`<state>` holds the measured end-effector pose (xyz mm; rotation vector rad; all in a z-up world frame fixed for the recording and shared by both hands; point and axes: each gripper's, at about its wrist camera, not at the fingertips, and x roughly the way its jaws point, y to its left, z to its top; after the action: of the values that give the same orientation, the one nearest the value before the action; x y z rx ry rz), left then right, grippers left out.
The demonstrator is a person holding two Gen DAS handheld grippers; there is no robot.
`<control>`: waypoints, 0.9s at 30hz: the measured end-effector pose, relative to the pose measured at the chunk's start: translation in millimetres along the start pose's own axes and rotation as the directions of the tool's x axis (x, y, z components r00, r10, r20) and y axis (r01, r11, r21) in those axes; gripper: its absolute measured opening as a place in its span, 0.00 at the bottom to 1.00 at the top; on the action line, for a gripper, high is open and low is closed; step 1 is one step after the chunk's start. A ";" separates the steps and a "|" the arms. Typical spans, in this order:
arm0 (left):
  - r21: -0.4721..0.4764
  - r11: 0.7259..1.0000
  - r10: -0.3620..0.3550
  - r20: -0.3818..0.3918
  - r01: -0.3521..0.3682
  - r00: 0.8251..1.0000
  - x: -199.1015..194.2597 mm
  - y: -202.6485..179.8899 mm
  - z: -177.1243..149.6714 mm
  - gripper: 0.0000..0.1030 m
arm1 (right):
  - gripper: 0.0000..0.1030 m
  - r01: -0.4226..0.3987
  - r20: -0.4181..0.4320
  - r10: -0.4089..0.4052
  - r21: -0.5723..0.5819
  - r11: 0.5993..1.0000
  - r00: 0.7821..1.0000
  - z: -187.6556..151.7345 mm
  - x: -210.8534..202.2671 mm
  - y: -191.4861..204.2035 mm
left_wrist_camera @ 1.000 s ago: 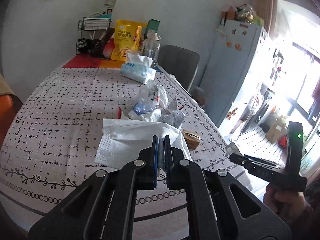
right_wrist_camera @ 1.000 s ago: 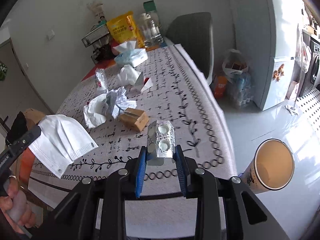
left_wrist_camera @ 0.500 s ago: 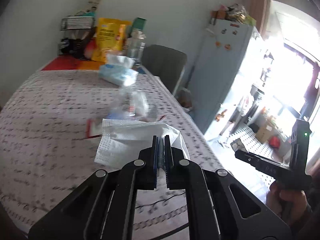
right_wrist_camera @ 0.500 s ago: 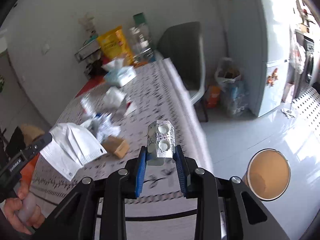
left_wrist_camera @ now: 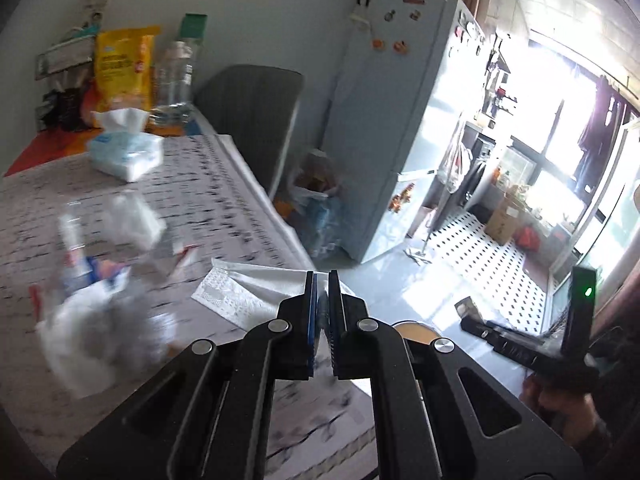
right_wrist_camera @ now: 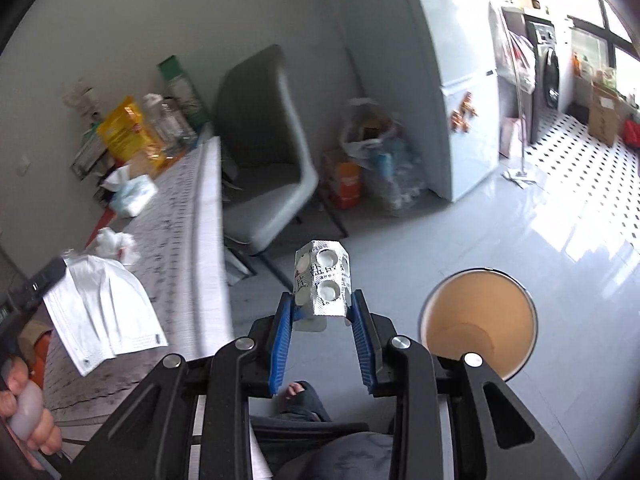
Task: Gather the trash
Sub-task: 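Carry the blister pack and mask packet over the trash bin with both grippers, then open the right gripper then the left gripper to drop both items into the bin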
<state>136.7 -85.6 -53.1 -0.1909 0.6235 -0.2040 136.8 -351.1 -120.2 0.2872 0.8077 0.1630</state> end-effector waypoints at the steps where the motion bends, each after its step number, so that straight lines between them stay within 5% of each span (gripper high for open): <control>1: 0.004 1.000 -0.010 -0.004 0.010 1.000 7.3 -7.4 2.9 0.06 | 0.28 0.006 -0.005 -0.006 0.003 1.000 1.000 1.5 5.1 -8.0; 13: 0.104 0.986 -0.118 -0.102 0.128 0.988 101.6 -105.4 24.5 0.06 | 0.29 0.117 -0.044 -0.113 0.122 0.986 0.993 -4.9 54.0 -107.1; 27: 0.083 0.992 -0.071 -0.238 0.093 0.969 183.2 -120.0 4.3 0.06 | 0.29 0.173 -0.152 -0.143 0.205 0.963 0.978 -31.5 136.9 -184.6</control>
<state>268.8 -245.6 -123.3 -0.1022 0.8401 -0.3388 213.4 -485.7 -292.8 0.4192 0.9826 -0.0579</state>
